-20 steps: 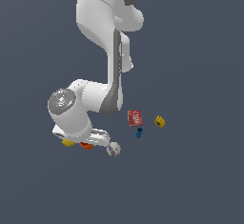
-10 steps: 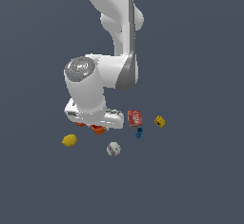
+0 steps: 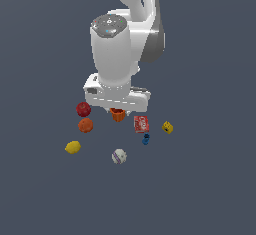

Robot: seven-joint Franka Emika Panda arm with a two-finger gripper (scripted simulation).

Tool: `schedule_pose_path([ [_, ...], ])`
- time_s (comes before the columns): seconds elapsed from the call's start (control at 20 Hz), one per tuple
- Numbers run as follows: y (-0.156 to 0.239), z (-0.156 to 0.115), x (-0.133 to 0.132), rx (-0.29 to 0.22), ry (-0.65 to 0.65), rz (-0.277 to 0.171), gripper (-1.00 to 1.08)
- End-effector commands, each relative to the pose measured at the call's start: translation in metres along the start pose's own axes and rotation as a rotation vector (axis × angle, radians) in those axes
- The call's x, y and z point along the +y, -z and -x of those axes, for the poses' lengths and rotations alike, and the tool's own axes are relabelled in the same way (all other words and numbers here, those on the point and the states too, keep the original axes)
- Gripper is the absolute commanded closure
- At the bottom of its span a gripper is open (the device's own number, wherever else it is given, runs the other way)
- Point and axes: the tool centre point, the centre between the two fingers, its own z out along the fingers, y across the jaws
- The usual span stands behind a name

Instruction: Pick up a designated object from a clutter of objects.

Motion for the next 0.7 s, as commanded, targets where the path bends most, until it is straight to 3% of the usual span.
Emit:
schedule_pose_path([
  [0.0, 0.020, 0.015, -0.013, 0.001, 0.000, 0.001, 1.08],
  [0.65, 0.122, 0.085, -0.082, 0.002, -0.001, 0.004, 1.08],
])
